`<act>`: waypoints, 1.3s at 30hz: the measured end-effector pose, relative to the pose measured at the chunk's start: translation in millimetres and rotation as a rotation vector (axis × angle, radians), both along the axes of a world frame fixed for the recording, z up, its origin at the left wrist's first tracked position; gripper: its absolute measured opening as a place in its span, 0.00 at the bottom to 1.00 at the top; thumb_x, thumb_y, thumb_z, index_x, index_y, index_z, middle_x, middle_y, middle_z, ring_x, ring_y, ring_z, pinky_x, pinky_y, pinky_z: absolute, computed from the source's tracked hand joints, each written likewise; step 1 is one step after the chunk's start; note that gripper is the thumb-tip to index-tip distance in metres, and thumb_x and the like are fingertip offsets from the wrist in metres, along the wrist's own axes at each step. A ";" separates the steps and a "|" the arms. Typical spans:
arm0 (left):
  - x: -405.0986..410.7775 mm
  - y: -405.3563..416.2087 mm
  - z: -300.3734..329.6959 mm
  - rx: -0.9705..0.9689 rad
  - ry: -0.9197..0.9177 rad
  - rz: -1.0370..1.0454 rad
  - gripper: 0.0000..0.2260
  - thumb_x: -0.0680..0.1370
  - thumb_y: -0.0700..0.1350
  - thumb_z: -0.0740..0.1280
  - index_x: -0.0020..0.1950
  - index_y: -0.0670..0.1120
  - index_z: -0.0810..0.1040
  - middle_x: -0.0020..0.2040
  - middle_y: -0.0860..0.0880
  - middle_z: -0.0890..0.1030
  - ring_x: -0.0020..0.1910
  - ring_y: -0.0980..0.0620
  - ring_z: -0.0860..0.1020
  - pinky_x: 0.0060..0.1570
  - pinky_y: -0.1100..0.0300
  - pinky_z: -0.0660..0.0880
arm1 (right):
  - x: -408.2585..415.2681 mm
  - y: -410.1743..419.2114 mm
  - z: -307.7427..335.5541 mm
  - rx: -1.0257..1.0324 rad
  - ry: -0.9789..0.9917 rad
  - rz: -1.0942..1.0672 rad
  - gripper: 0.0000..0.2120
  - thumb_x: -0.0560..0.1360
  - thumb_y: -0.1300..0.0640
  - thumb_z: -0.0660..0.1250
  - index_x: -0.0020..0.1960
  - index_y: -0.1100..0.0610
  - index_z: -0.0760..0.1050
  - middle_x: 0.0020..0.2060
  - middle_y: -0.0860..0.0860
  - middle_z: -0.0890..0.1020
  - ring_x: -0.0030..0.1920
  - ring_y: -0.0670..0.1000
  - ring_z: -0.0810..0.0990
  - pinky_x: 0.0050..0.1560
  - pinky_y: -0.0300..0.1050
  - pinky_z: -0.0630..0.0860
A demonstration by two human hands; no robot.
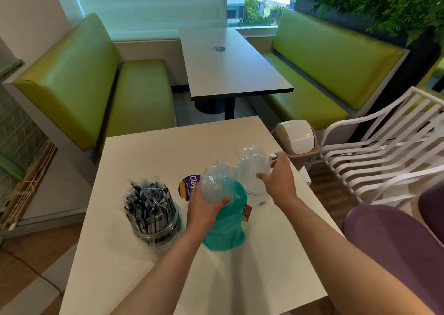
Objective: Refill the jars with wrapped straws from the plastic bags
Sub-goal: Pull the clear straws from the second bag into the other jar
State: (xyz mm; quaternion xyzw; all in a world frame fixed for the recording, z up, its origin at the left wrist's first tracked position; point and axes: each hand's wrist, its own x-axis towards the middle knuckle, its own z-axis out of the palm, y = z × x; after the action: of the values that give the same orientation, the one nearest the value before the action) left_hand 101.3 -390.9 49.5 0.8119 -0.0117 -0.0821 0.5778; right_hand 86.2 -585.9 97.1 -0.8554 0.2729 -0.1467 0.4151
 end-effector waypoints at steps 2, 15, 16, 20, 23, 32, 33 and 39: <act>0.9 0.6 -1.2 -0.006 0.001 0.000 0.37 0.67 0.54 0.79 0.71 0.51 0.67 0.61 0.53 0.73 0.60 0.51 0.73 0.59 0.54 0.74 | 3.3 0.6 -1.3 -0.017 -0.033 -0.030 0.24 0.71 0.59 0.75 0.59 0.51 0.65 0.59 0.51 0.72 0.52 0.48 0.75 0.54 0.42 0.76; 3.1 6.3 -5.3 -0.042 0.018 -0.040 0.34 0.66 0.55 0.80 0.67 0.56 0.68 0.59 0.55 0.75 0.58 0.53 0.74 0.54 0.58 0.72 | -11.2 16.2 -10.1 0.011 -0.097 -0.053 0.14 0.74 0.62 0.70 0.51 0.53 0.66 0.45 0.50 0.72 0.41 0.47 0.74 0.40 0.32 0.73; 3.2 6.2 -5.6 -0.043 0.013 -0.038 0.33 0.66 0.55 0.80 0.66 0.57 0.68 0.59 0.55 0.76 0.58 0.54 0.74 0.53 0.59 0.72 | -16.5 23.9 -10.9 0.008 -0.127 -0.043 0.12 0.74 0.62 0.69 0.49 0.53 0.67 0.44 0.50 0.72 0.41 0.47 0.74 0.40 0.35 0.74; 3.8 5.4 -7.8 -0.027 0.001 -0.036 0.35 0.65 0.55 0.80 0.68 0.54 0.70 0.58 0.55 0.77 0.57 0.53 0.76 0.53 0.58 0.74 | -35.5 59.3 -20.1 0.116 -0.169 0.070 0.11 0.74 0.61 0.70 0.52 0.51 0.70 0.46 0.46 0.75 0.43 0.46 0.76 0.45 0.38 0.78; 3.3 7.8 -11.0 -0.059 0.029 -0.076 0.38 0.63 0.56 0.81 0.69 0.53 0.70 0.58 0.54 0.79 0.57 0.52 0.78 0.57 0.52 0.78 | -38.8 70.1 -23.6 0.173 -0.156 0.063 0.17 0.74 0.59 0.71 0.57 0.47 0.67 0.52 0.41 0.74 0.45 0.45 0.78 0.46 0.38 0.79; -1.8 15.9 -12.8 -0.084 0.064 -0.133 0.35 0.63 0.53 0.82 0.66 0.53 0.71 0.57 0.53 0.80 0.57 0.53 0.78 0.56 0.53 0.78 | -31.0 63.9 -16.7 0.235 0.019 0.259 0.19 0.77 0.57 0.68 0.66 0.49 0.71 0.55 0.44 0.76 0.48 0.46 0.77 0.54 0.48 0.79; -1.8 16.3 -13.3 -0.084 0.070 -0.132 0.35 0.63 0.53 0.82 0.67 0.53 0.71 0.58 0.53 0.80 0.57 0.53 0.78 0.57 0.53 0.78 | -30.8 63.6 -16.4 0.221 0.036 0.272 0.16 0.78 0.56 0.67 0.64 0.51 0.72 0.55 0.45 0.76 0.48 0.47 0.76 0.54 0.47 0.79; -3.3 15.5 -10.7 -0.075 0.046 -0.107 0.34 0.65 0.51 0.80 0.68 0.52 0.70 0.58 0.53 0.79 0.57 0.52 0.78 0.55 0.57 0.77 | -34.7 62.4 -20.9 0.370 0.089 0.324 0.07 0.81 0.53 0.60 0.58 0.51 0.67 0.55 0.50 0.75 0.55 0.52 0.77 0.49 0.49 0.77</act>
State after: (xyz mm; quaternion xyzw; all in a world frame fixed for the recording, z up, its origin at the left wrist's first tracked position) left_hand 98.0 -375.4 38.8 0.7859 -0.0448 -0.1307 0.6027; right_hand 51.5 -523.5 76.3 -0.8031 0.1725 0.0122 0.5702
